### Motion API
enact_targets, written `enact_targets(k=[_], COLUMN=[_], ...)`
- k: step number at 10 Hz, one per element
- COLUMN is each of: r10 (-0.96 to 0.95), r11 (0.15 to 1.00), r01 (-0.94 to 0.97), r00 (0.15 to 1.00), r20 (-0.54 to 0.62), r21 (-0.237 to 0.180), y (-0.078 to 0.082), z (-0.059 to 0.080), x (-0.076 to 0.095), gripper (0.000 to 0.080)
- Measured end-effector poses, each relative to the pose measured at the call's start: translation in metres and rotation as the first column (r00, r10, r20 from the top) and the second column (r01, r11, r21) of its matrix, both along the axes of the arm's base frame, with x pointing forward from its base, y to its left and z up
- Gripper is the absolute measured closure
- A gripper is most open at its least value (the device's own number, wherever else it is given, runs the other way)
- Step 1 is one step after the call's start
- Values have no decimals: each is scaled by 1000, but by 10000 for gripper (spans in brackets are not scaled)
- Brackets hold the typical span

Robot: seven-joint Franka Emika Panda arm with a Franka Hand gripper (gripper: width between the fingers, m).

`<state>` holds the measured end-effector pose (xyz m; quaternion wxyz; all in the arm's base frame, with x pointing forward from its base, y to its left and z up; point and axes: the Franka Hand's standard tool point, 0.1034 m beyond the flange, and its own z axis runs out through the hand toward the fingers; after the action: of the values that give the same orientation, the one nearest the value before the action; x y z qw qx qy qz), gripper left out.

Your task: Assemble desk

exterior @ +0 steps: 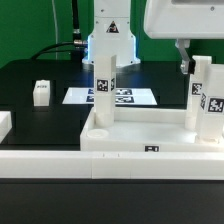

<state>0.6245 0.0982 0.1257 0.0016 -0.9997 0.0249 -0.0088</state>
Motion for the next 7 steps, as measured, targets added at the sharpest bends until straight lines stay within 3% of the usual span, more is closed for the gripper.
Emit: enact_targets(k=[2,4,7], r10=[-3,-3,-36], r11=[1000,1000,999], r01=[3,3,36], r00=[1000,1000,999], r20=[0,0,-1], r21=[0,0,0], y=[0,0,0], z=[0,0,0], x=[0,0,0], gripper=[162,517,512])
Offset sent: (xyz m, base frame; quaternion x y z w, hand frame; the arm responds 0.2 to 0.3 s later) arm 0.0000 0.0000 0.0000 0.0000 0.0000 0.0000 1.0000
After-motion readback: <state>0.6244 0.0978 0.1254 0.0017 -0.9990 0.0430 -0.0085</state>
